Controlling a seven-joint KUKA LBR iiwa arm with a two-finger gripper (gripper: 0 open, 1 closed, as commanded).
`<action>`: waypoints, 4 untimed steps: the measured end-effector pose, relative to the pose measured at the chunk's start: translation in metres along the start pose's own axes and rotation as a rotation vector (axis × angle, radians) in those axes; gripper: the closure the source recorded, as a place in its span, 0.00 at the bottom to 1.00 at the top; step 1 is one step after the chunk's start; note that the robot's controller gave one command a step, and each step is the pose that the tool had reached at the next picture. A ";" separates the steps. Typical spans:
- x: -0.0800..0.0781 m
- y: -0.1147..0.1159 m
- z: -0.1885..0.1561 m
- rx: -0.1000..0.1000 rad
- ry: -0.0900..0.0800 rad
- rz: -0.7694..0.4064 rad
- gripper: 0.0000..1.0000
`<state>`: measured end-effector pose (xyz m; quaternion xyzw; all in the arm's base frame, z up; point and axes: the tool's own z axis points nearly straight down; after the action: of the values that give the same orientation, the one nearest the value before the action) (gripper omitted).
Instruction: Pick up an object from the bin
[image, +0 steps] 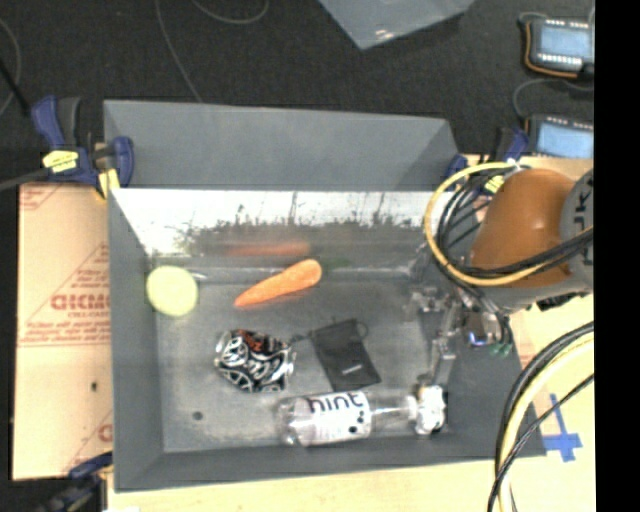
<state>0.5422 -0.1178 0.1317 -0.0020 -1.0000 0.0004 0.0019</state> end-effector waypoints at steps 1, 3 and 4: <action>-0.001 0.000 -0.004 0.001 -0.006 -0.002 0.00; -0.025 0.053 0.001 -0.003 0.006 -0.015 0.00; -0.068 0.071 -0.008 0.004 -0.031 -0.024 0.00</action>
Offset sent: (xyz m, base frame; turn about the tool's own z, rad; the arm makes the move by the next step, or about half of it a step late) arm 0.0311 0.0615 -0.0421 -0.0213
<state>0.6100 -0.0475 0.1396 0.0099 -0.9999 0.0024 -0.0137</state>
